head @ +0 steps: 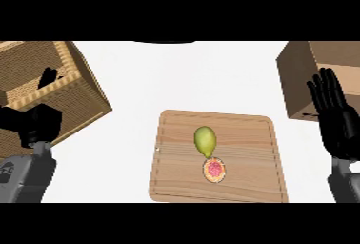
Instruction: Pick the cupcake from the cutting board and place it in the cardboard box
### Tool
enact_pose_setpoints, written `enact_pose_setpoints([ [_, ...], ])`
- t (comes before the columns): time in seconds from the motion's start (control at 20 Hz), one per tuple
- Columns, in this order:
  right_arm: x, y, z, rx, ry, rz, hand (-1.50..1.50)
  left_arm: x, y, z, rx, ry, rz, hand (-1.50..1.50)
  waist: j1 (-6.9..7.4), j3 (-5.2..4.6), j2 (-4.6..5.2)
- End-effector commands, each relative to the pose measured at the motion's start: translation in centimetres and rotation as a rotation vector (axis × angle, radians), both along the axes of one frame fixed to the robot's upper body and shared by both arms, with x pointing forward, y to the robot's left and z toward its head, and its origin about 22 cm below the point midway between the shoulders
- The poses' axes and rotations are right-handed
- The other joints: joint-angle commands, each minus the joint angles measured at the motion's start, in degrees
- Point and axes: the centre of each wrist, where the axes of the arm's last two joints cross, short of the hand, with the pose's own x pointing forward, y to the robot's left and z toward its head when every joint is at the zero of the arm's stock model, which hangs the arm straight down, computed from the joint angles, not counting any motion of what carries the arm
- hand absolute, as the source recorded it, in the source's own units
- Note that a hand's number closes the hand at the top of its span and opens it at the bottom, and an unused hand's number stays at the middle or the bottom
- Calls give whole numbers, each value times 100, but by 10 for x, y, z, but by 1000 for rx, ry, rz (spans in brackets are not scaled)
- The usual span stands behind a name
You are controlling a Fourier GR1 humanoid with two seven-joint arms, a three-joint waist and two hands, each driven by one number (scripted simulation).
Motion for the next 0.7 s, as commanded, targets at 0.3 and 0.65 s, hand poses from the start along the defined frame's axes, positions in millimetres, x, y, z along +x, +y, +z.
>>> enact_pose_setpoints([
  [0.3,-17,79,7,337,-149,-6,-150,-8,-41,-2,236,14,-298,0,-919,356,-369],
  [0.65,-61,59,-30,-1002,-179,321,-150,-12,-72,-3,359,-1,-494,0,-425,1,-151],
])
